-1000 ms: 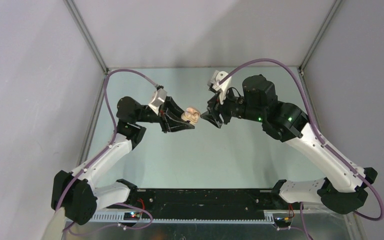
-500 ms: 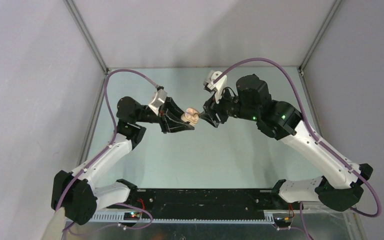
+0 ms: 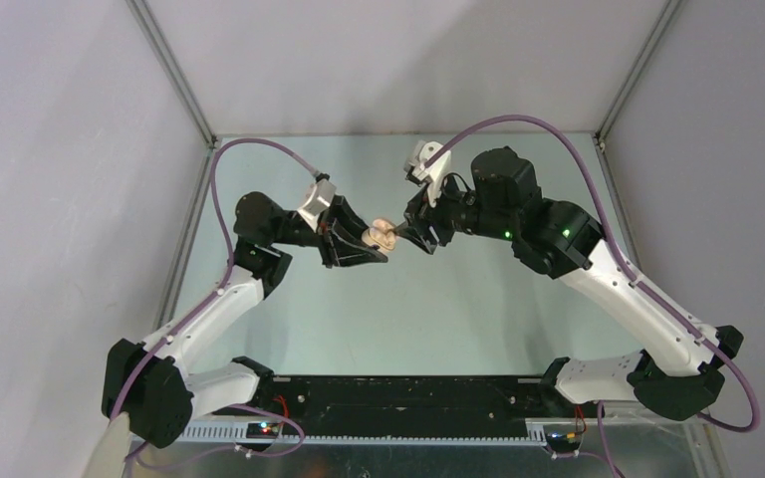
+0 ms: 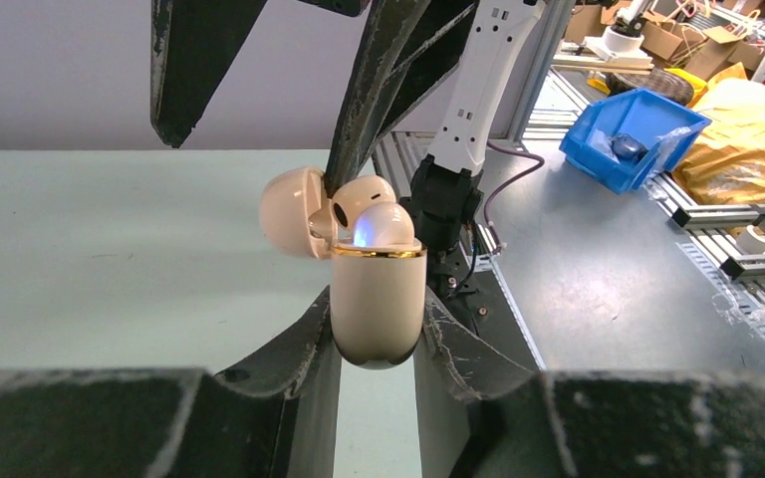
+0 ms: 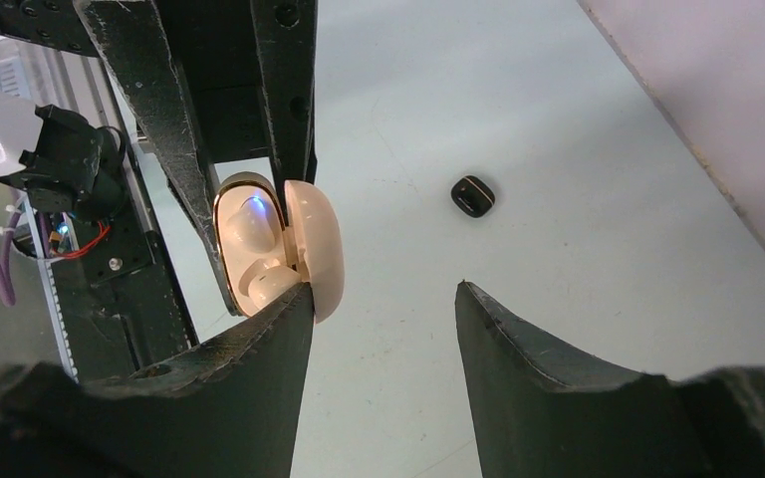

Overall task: Insert the wireless bluetooth earbuds into the charging case
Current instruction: Adjust the right earbud, then close the charging case at the charging case.

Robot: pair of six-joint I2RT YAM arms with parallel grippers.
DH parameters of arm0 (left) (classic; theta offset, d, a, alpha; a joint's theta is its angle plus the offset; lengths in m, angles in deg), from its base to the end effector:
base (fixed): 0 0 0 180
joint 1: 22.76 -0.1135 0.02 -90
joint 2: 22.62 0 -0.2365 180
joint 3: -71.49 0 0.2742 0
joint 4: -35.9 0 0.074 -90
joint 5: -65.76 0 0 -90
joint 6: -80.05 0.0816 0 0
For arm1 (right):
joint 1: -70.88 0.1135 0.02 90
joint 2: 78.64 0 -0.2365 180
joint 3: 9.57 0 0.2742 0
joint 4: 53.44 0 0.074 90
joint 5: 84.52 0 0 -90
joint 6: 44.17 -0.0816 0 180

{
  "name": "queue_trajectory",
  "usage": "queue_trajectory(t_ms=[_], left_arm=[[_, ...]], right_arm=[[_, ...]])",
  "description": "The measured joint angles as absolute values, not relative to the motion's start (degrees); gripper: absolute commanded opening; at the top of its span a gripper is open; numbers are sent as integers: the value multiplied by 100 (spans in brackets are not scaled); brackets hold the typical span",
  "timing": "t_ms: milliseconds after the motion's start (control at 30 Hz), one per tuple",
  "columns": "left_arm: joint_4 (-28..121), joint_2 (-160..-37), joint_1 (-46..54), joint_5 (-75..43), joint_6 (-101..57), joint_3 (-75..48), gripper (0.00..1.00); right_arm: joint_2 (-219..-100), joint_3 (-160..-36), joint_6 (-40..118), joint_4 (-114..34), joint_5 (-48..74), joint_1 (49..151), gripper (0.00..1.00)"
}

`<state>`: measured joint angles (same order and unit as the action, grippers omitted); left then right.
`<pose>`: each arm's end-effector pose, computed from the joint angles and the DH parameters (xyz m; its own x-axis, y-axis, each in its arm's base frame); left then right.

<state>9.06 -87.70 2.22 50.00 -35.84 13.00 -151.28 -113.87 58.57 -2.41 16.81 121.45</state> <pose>0.2233 -0.1907 0.3298 -0.1252 -0.0725 -0.9895 0.9765 -0.1854 -0.1100 0.1960 0.2636 0.4321 -0.0125 -0.3556 -0.9345 -0.9000 0.4113 -0.1445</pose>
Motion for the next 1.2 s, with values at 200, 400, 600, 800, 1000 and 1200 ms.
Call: queue_trajectory(t_ms=[200, 400, 600, 800, 1000, 1200], left_arm=[[930, -8770, 246, 5052, -3582, 1300, 1], [1013, -8770, 252, 5105, -3538, 1300, 1], [1085, -8770, 263, 5103, -3517, 1300, 1], [1574, -8770, 265, 5100, -3165, 1298, 1], [2033, -8777, 329, 5090, -2808, 1298, 2], [2359, -8845, 423, 4998, -2575, 1296, 2]], right_arm=[[-15152, -11424, 5992, -204, 1668, 12260, 58], [-15227, -11503, 6226, -195, 1497, 12372, 58], [-15231, -11503, 6305, -158, 1430, 12374, 58], [-15074, -11503, 6191, -169, 1738, 11946, 58], [-14698, -11352, 5830, -497, 2168, 11275, 59], [-14700, -10876, 5695, -807, 2256, 11231, 59]])
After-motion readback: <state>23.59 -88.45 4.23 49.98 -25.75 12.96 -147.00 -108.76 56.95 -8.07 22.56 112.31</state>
